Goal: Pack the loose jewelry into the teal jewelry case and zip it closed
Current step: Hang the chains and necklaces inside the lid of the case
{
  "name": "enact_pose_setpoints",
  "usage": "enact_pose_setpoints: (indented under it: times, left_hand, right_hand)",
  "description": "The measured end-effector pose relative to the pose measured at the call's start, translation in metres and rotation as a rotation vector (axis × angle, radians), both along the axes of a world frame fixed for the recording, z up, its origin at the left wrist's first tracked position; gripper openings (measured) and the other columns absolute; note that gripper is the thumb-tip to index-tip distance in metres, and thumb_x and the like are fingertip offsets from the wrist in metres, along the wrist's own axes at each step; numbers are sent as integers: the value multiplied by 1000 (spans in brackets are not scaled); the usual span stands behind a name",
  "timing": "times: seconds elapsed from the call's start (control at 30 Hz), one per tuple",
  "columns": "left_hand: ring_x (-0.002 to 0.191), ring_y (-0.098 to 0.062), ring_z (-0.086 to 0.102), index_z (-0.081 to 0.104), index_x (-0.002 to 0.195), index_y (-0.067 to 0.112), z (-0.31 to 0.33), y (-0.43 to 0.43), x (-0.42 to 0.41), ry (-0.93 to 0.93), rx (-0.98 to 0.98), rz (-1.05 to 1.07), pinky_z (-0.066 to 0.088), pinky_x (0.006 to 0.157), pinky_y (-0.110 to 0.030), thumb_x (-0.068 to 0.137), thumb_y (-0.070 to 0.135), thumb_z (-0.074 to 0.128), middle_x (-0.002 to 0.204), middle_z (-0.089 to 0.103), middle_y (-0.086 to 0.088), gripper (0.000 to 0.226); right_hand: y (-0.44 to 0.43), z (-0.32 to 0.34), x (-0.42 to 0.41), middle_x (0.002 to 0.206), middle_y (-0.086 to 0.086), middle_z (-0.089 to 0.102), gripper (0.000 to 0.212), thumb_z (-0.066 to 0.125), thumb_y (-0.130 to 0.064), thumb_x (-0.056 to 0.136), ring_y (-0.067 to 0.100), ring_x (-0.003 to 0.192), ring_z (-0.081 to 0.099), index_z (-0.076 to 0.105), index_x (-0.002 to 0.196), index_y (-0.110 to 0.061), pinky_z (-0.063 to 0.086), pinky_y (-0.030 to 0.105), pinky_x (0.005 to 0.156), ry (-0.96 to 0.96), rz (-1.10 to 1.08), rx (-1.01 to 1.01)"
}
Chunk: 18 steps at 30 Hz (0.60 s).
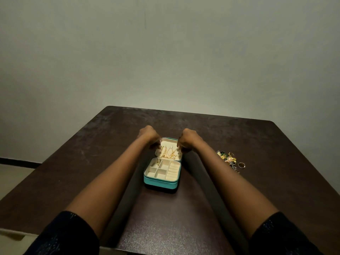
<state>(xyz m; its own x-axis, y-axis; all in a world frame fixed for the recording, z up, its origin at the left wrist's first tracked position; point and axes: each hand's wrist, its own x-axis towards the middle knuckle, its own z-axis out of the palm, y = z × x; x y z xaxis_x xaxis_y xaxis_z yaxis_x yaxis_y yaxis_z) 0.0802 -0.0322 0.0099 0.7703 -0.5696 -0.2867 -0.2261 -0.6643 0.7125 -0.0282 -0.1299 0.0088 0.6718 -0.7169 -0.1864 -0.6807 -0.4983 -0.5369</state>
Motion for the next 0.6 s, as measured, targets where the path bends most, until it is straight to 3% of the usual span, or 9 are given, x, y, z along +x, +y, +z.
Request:
enact_pose_setpoints:
  times: [0.07,0.2,0.3,0.37,0.43,0.6]
  left_hand:
    - [95,-26,65,67,100,1,-10,4,2,-240,75,73,53,76,-32,86,14,63,105,66,-15,19]
    - [97,-22,61,60,110,3,-24,9,-5,-88,177,-4,48,79,-27,89,30,60,114,61,-13,34]
    - [85,-19,59,60,106,1,-31,7,-7,-74,166,-19,48,74,-26,90,21,58,114,63,-13,25]
    - [95,-23,63,61,106,-1,-35,8,-10,-64,127,-22,49,77,-30,92,18,54,115,63,-15,25]
    - [103,-28,61,61,108,-4,-38,10,-14,-68,51,-27,49,84,-37,96,20,47,115,63,-17,31]
    - [105,-37,60,59,108,-6,-50,14,-16,44,-282,39,48,89,-45,100,26,36,115,62,-25,41]
  right_hand:
    - [4,0,-2,101,18,70,20,64,-1,79,25,84,69,69,98,5,58,34,77,8,-8,-9]
    - [14,0,-8,95,20,68,17,60,3,77,28,84,69,68,91,7,53,29,61,-23,-55,9]
    - [18,3,-14,71,13,59,10,58,7,75,25,74,62,62,68,2,48,27,47,-49,-108,45]
    - [18,3,-16,76,16,63,10,62,8,74,26,73,65,62,66,2,55,31,53,-107,-135,104]
    - [19,4,-19,91,21,68,7,65,7,76,29,78,70,68,82,8,60,40,68,-169,-161,164]
    - [19,13,-31,96,18,69,16,62,7,79,30,89,69,70,92,2,59,43,76,-269,-100,142]
